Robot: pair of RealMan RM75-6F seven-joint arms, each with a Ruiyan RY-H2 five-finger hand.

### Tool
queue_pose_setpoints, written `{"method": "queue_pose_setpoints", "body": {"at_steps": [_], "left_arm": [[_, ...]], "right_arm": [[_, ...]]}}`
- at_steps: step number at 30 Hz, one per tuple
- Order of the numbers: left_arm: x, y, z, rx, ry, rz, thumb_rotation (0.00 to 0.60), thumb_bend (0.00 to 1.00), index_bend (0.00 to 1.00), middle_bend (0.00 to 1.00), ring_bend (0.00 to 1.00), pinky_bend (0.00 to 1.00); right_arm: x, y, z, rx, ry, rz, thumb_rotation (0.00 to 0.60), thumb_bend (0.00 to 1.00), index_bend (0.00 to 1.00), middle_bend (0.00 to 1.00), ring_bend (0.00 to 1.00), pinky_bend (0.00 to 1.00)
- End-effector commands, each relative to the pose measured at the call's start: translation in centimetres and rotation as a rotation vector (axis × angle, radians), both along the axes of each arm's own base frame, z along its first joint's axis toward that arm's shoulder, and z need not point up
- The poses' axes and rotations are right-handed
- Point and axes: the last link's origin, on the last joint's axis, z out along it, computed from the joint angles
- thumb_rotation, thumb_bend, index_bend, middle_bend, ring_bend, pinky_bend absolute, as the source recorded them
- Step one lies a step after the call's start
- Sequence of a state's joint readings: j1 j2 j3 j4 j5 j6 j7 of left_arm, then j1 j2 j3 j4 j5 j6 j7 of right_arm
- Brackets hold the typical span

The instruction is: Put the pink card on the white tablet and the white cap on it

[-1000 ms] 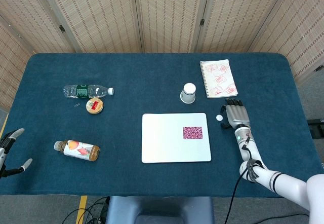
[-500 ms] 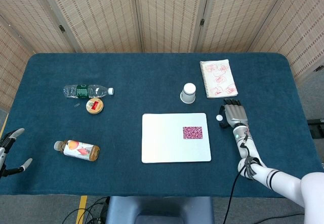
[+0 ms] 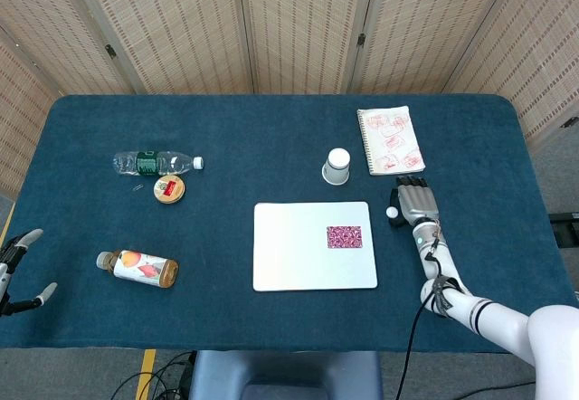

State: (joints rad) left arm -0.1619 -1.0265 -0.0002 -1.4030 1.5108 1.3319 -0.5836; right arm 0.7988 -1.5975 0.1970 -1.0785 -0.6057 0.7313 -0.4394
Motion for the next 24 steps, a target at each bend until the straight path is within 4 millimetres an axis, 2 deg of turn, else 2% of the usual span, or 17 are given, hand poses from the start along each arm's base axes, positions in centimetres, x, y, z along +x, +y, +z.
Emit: {"method": "queue_pose_setpoints", "body": {"at_steps": [1,7,16,24], "left_arm": [[-0.1,0.0,0.0,0.0,0.0,0.004,0.6,0.34,0.0,0.1,0.07,0.23],[-0.1,0.1,0.0,0.001,0.001,0.002,0.6,0.34,0.0,0.1,0.07,0.23],[0.2,0.0,-0.1,0.003,0.003,-0.009,0.6,0.34,0.0,0.1,0.07,0.23],[0.5,-0.3,0.0,0.011,0.003,-0.019,0.6,0.34,0.0,0.1,0.07,0.23]], "right_arm": [[0.0,-0.1,-0.1,0.002,0.006,0.001,0.6,0.22,0.55,0.14,0.0,0.0],[0.4,0.0,0.1,-0.005,-0.002,0.012,0.6,0.23,0.56,0.15,0.0,0.0],[3.1,1.4,1.8,-0.031,-0.077,0.081,0.6,0.23,0.56,0.15,0.0,0.0],[5.0,3.2,-0.1,0.042,-0.081,0.136,0.6,0.23,0.56,0.15,0.0,0.0]]}}
